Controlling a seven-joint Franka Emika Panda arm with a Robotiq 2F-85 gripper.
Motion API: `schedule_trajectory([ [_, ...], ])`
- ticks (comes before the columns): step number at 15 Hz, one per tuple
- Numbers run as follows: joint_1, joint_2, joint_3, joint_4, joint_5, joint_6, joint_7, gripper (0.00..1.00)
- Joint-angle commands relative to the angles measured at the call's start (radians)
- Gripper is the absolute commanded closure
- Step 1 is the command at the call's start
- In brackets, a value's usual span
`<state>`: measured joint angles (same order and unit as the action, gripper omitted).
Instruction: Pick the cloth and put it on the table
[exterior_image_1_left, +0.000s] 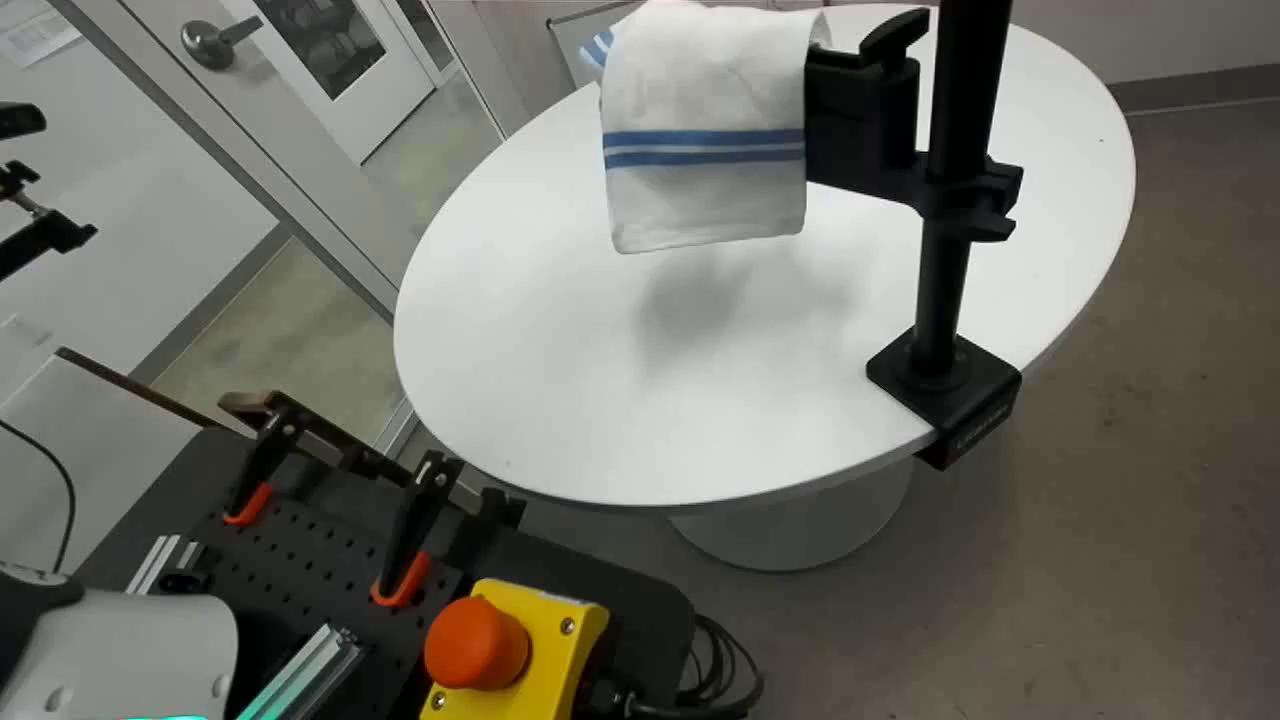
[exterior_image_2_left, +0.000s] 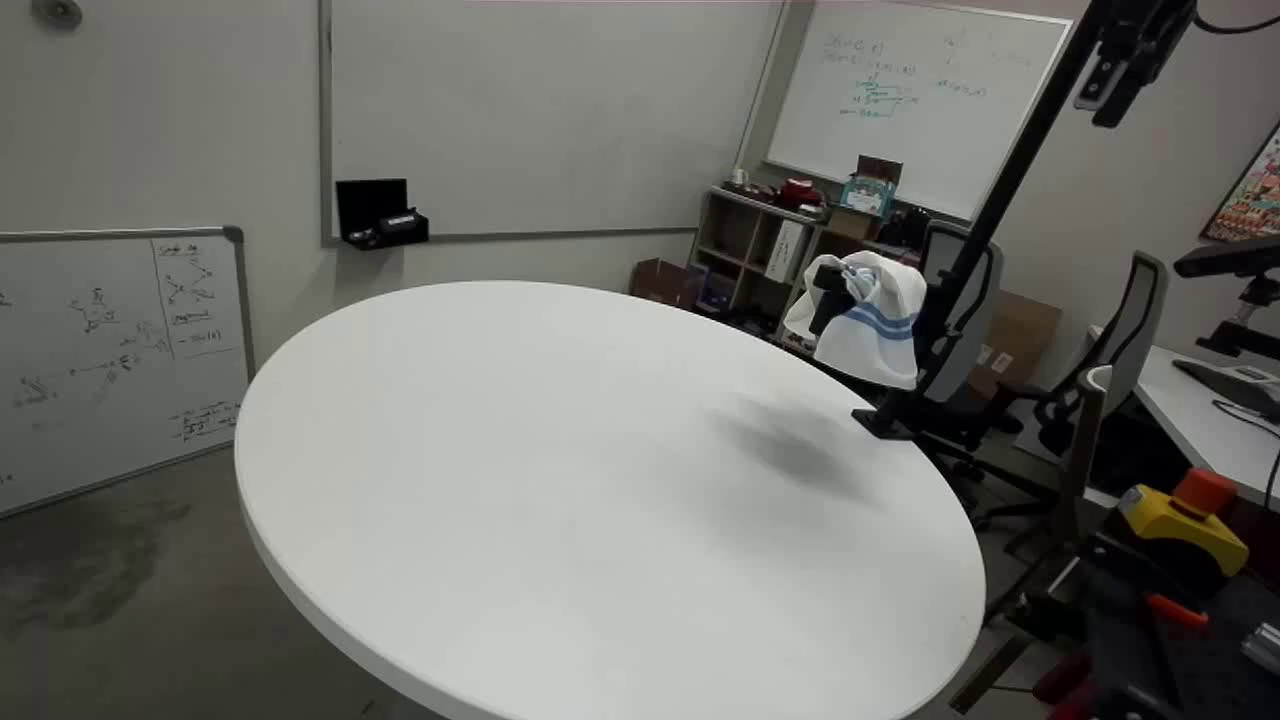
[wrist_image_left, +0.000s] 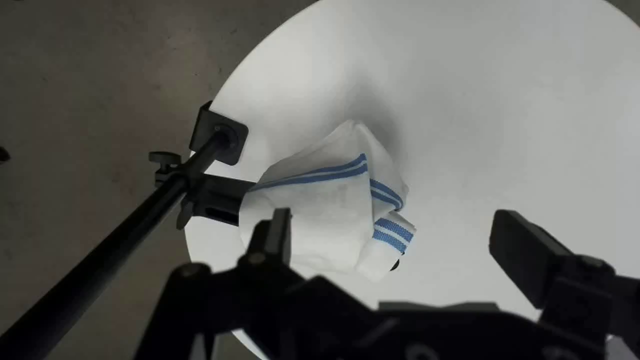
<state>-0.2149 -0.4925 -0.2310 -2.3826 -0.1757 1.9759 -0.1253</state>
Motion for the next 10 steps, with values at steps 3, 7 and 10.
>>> schedule_trajectory([
  [3, -0.006, 0.023, 0.007, 0.005, -0.012, 0.034, 0.012, 0.0],
  [7, -0.01, 0.099, 0.013, 0.026, -0.034, 0.104, 0.035, 0.0],
  [10, -0.004, 0.176, 0.012, 0.043, -0.033, 0.174, 0.04, 0.0],
])
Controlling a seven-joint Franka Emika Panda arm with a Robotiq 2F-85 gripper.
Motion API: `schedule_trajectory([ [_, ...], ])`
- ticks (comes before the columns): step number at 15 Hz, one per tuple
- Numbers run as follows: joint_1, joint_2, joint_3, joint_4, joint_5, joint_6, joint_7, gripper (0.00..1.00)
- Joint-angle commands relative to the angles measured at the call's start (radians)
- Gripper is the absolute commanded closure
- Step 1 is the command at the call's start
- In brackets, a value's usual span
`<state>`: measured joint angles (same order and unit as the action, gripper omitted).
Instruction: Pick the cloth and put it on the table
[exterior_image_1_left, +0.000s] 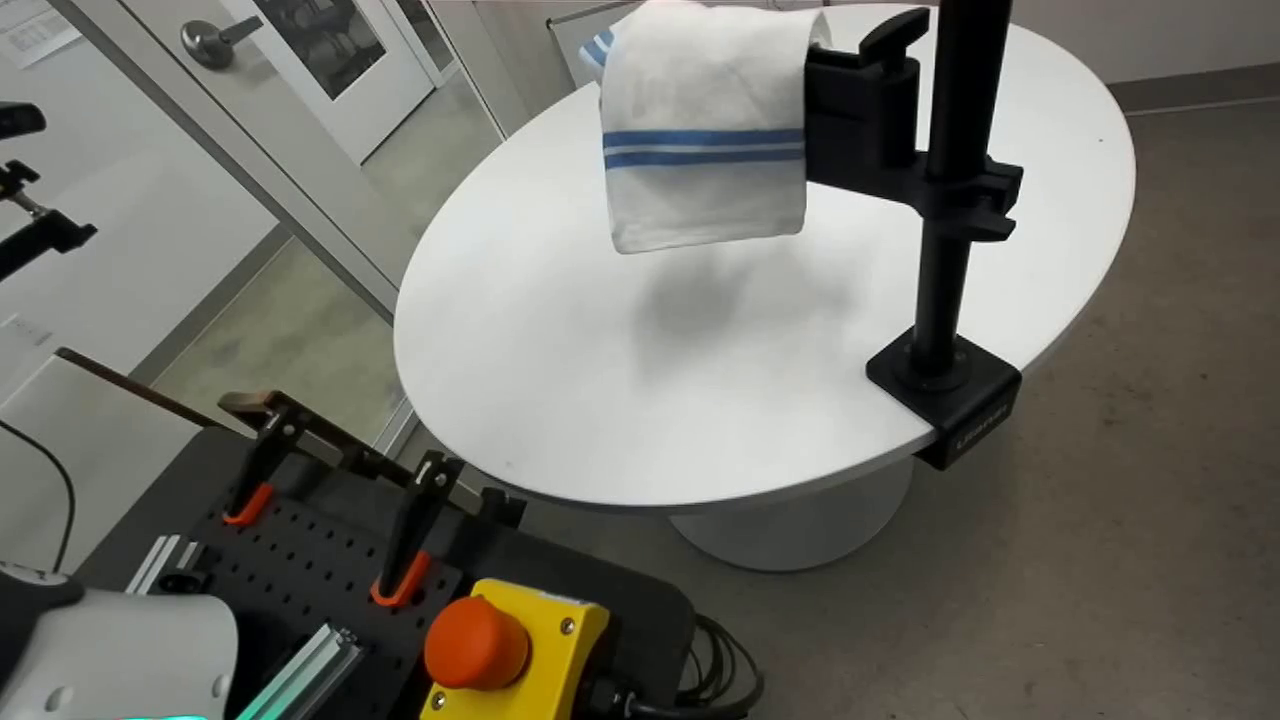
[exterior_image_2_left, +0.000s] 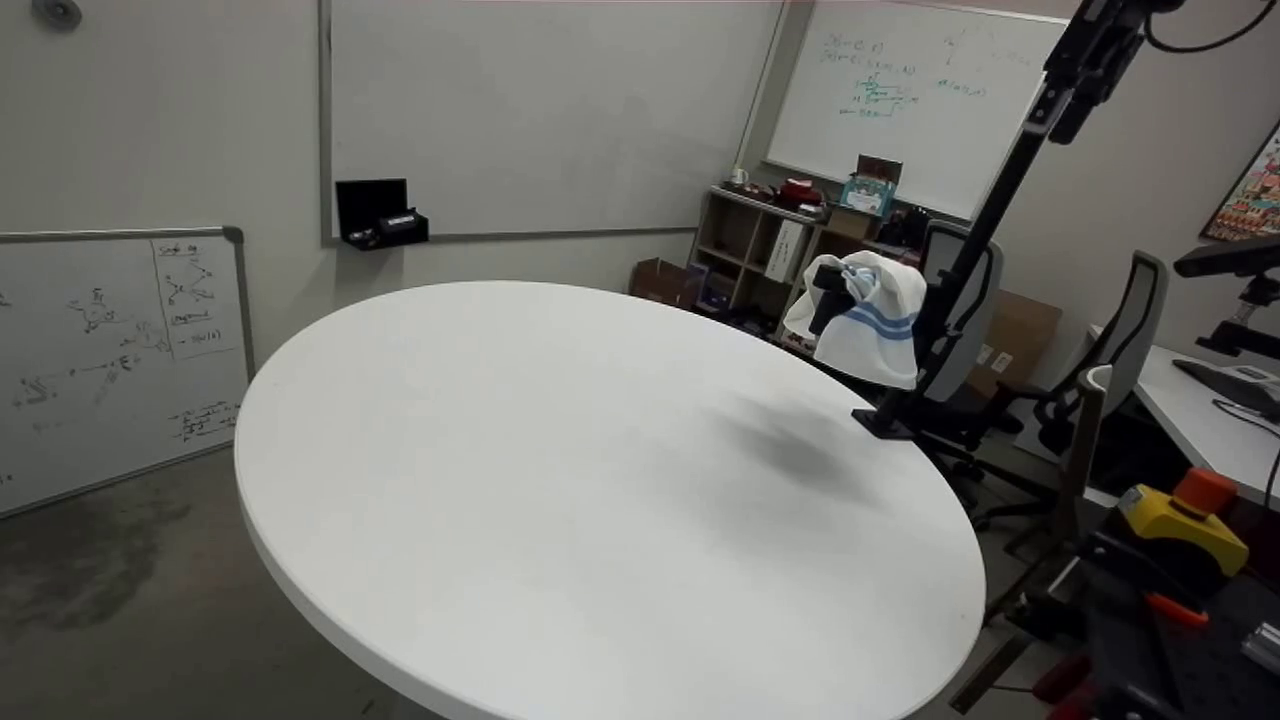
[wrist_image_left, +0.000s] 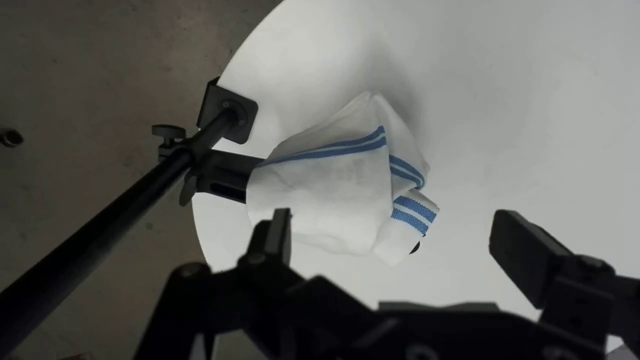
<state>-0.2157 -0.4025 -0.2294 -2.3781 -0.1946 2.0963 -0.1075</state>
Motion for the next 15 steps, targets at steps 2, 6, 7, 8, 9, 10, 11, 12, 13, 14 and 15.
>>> schedule_trajectory([
  [2, 0.0, 0.14, 0.011, 0.049, -0.003, 0.106, 0.034, 0.0],
  [6, 0.006, 0.249, 0.013, 0.078, 0.014, 0.212, 0.036, 0.0],
  [7, 0.008, 0.281, 0.014, 0.091, 0.017, 0.237, 0.037, 0.0],
  [8, 0.008, 0.309, 0.017, 0.102, 0.017, 0.256, 0.041, 0.0],
  [9, 0.009, 0.338, 0.019, 0.115, 0.012, 0.271, 0.046, 0.0],
  [10, 0.01, 0.366, 0.022, 0.128, 0.006, 0.284, 0.053, 0.0],
  [11, 0.01, 0.394, 0.025, 0.141, -0.001, 0.295, 0.062, 0.0],
  [12, 0.01, 0.423, 0.027, 0.154, -0.009, 0.308, 0.073, 0.0],
  [13, 0.011, 0.447, 0.028, 0.165, -0.016, 0.321, 0.085, 0.0],
  [14, 0.012, 0.471, 0.029, 0.178, -0.019, 0.325, 0.097, 0.0],
  [15, 0.014, 0.493, 0.029, 0.191, -0.022, 0.328, 0.105, 0.0],
])
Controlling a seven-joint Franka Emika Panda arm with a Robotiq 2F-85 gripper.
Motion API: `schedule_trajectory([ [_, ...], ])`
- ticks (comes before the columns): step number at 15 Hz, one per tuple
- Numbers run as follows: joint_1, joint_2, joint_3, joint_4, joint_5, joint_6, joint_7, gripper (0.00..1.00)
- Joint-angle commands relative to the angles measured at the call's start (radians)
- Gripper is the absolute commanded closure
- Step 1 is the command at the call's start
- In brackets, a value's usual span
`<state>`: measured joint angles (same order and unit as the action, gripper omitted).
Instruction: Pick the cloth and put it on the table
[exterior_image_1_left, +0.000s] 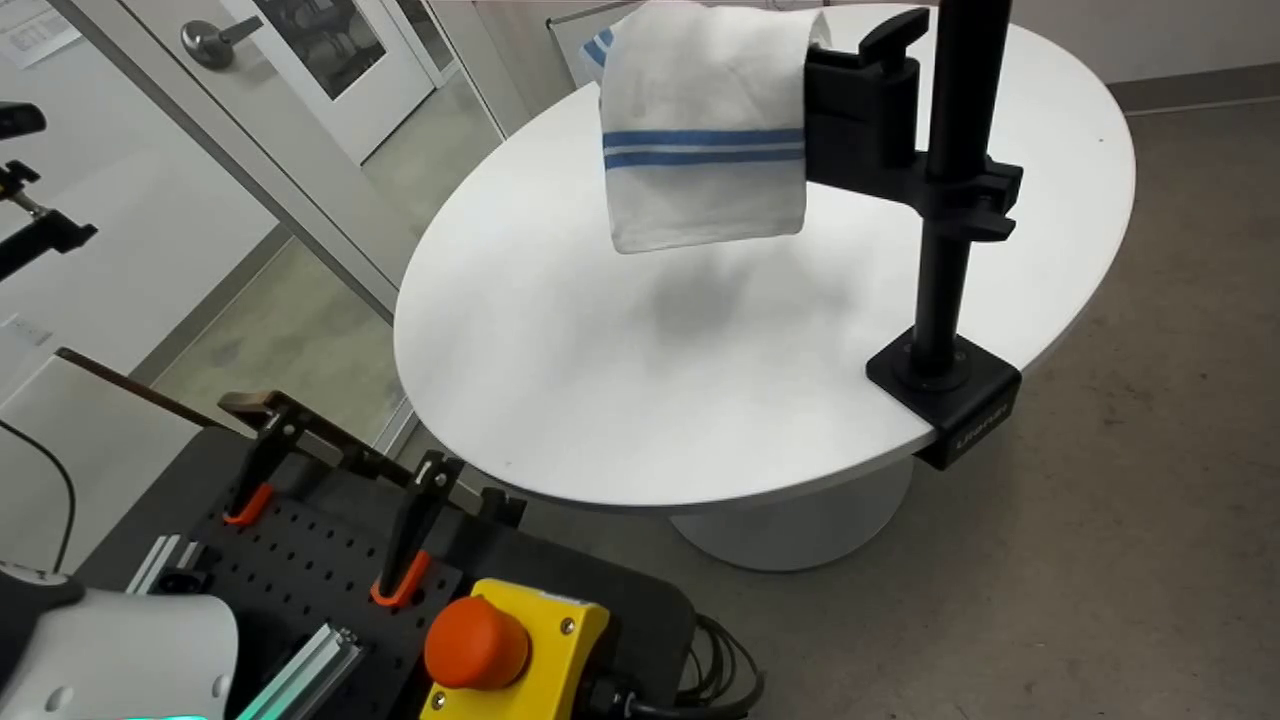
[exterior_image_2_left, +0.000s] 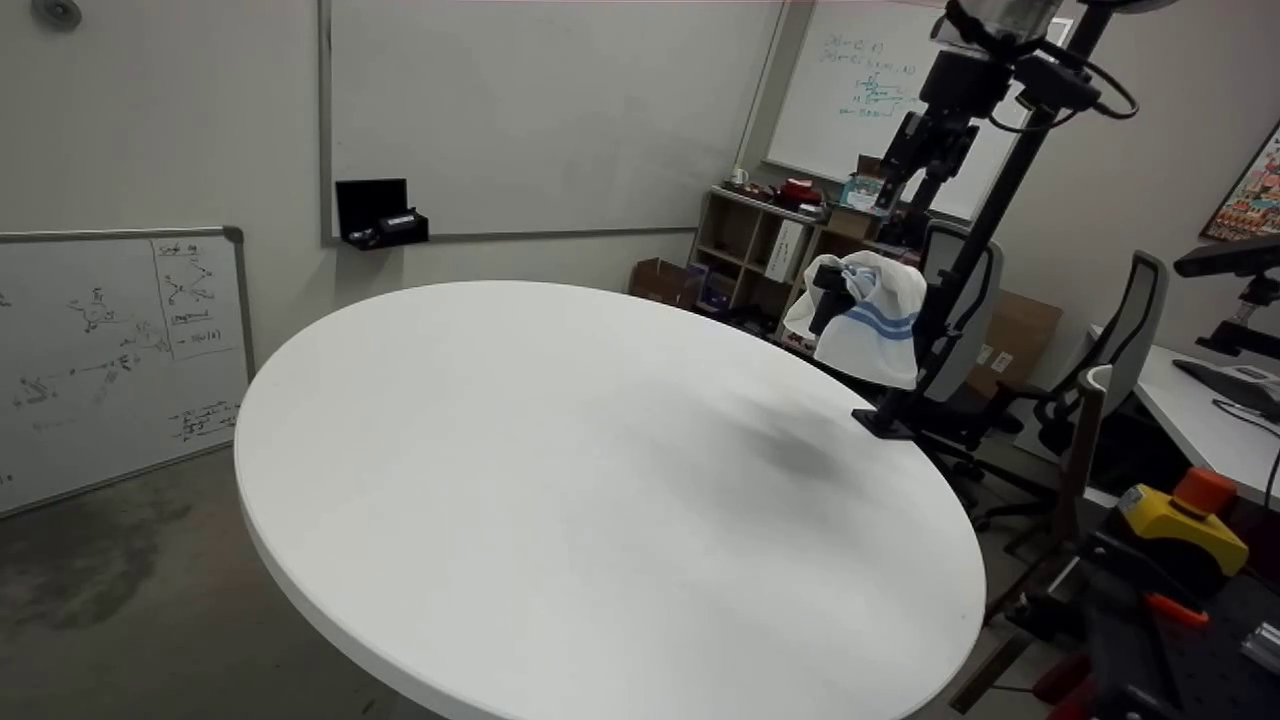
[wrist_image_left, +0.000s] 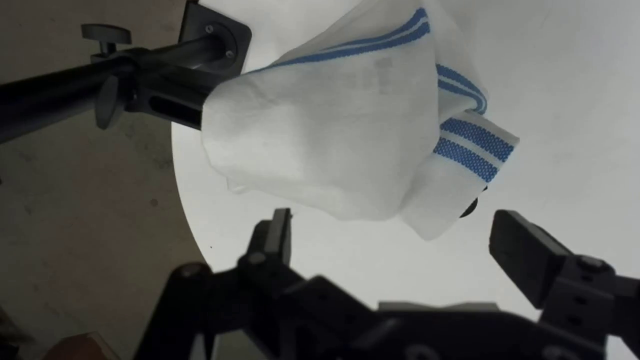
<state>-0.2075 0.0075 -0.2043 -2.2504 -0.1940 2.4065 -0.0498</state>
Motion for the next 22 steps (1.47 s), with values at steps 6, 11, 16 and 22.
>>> schedule_trajectory([
  [6, 0.018, 0.166, 0.004, 0.117, -0.015, -0.001, 0.065, 0.0],
  [11, 0.028, 0.181, 0.007, 0.115, -0.008, -0.009, 0.059, 0.0],
  [16, 0.034, 0.182, 0.006, 0.094, -0.012, -0.009, 0.057, 0.0],
  [22, 0.038, 0.182, 0.007, 0.078, -0.012, -0.014, 0.059, 0.0],
])
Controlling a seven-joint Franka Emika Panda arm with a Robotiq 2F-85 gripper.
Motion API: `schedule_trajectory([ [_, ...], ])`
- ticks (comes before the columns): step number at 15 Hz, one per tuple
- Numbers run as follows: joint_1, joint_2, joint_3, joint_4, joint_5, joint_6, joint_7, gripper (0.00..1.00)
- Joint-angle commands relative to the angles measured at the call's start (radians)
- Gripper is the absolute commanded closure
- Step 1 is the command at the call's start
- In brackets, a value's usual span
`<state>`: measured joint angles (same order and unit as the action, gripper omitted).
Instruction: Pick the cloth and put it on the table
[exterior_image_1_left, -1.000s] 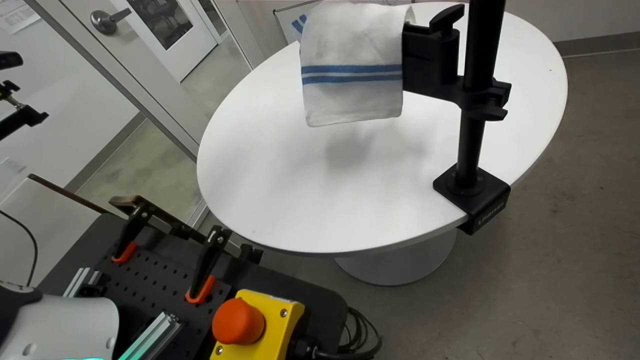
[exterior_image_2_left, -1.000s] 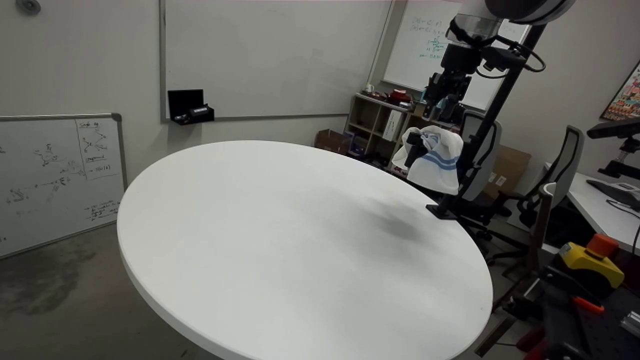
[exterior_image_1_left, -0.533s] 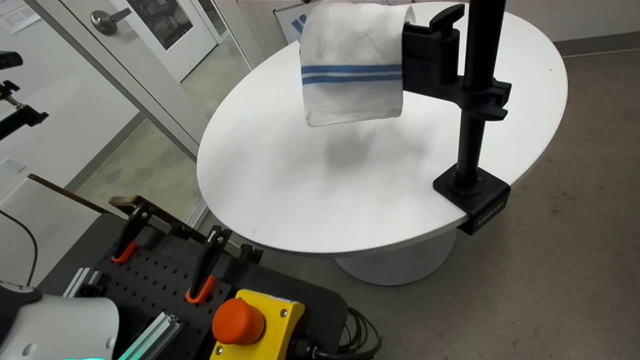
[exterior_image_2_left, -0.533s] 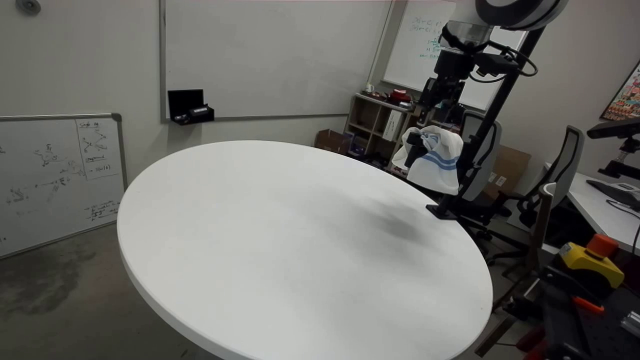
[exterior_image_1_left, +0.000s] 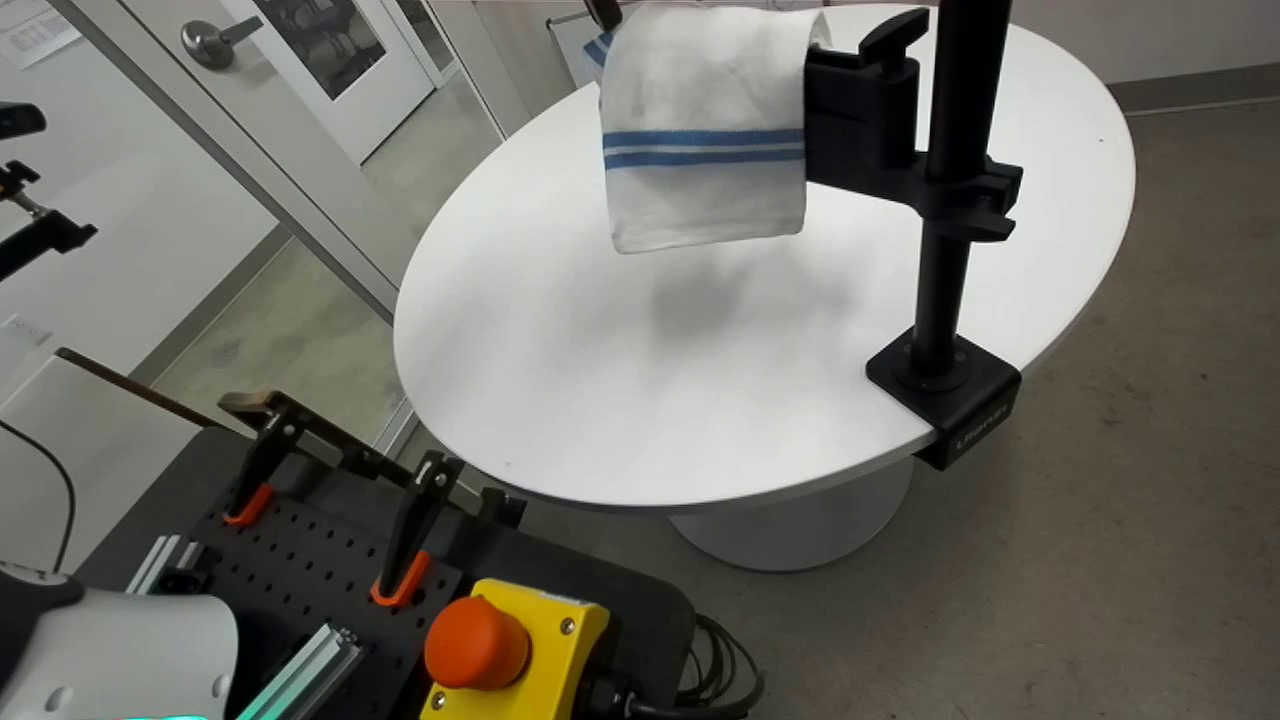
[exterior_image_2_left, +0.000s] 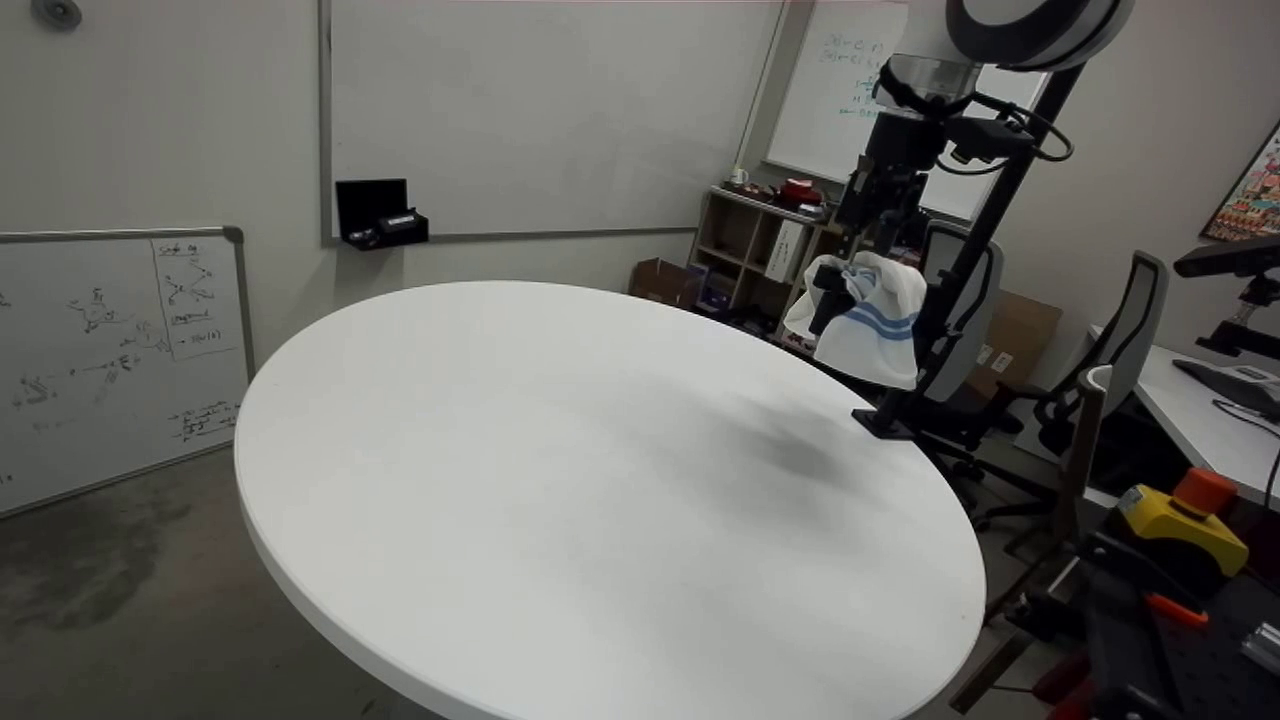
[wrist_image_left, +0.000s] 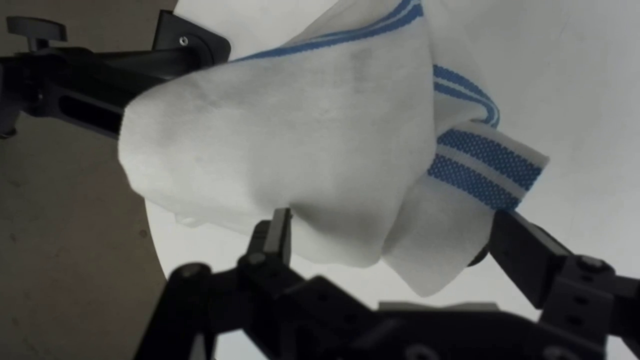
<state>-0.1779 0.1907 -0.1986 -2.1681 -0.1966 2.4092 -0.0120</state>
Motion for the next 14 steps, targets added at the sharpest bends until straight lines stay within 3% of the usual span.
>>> schedule_trajectory([
  [1, 0.009, -0.001, 0.001, -0.007, -0.01, -0.017, 0.022, 0.0],
  [7, 0.012, -0.002, 0.001, -0.023, -0.012, -0.022, 0.027, 0.01],
  [8, 0.013, -0.002, 0.001, -0.026, -0.012, -0.022, 0.028, 0.18],
  [11, 0.014, -0.001, 0.001, -0.029, -0.011, -0.023, 0.031, 0.34],
  [14, 0.015, -0.002, 0.002, -0.026, -0.007, -0.024, 0.034, 0.59],
])
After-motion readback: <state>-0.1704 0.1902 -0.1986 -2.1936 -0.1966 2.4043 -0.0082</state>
